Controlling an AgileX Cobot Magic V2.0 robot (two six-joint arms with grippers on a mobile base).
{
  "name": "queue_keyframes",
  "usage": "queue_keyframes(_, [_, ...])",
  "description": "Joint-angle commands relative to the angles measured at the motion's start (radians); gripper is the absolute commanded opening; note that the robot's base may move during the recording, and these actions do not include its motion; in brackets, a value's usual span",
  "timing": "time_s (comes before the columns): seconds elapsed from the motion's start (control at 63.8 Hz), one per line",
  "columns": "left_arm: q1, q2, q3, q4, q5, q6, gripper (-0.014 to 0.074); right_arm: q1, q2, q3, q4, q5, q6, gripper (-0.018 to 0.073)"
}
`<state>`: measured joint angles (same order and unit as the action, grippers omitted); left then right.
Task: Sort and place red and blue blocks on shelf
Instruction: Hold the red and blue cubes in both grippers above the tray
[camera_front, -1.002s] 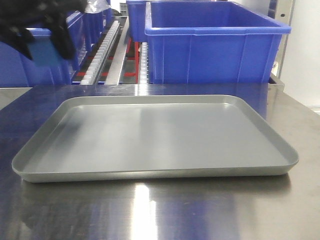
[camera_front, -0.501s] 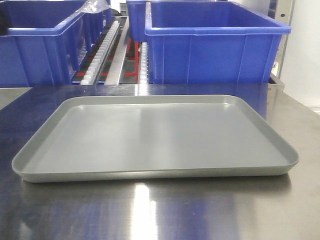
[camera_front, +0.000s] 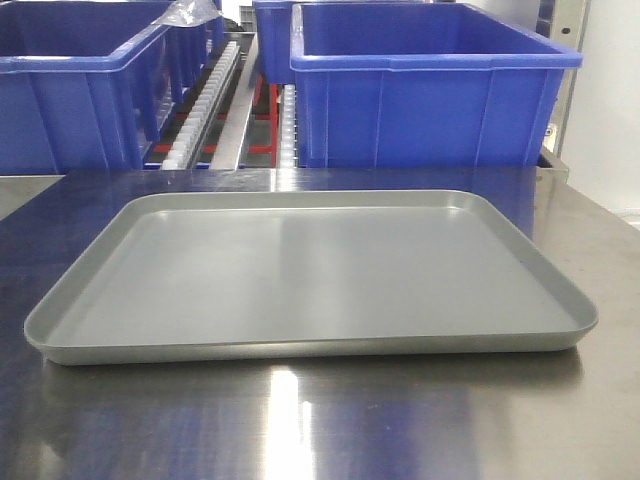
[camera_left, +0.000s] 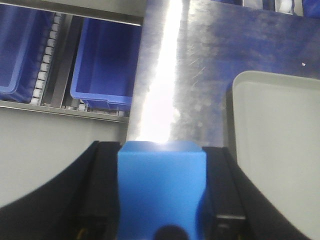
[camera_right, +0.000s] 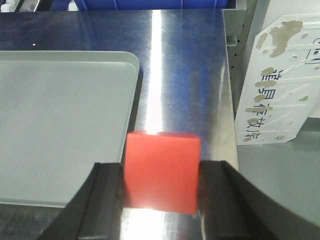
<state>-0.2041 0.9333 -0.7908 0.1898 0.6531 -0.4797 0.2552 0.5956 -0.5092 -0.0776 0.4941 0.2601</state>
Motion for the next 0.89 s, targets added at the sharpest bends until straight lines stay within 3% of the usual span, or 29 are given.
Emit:
queue_keyframes(0.0, [0.010,-0.068,0.018,0.012,-0.087,-0.010,0.0125,-0.005,-0.001,-0.028,-0.010,-0.072,0.000,0.0050])
queue_keyframes(0.564, [0.071,-0.340,0.247,0.003,-0.106,-0.010,0.0125,-0.005,-0.001,-0.028,-0.010,-0.072,0.000,0.0050])
queue_keyframes(0.877, [0.076,-0.402,0.282,-0.001,-0.111,-0.010,0.0125,-0.005,-0.001,-0.028,-0.010,-0.072,0.000,0.0050])
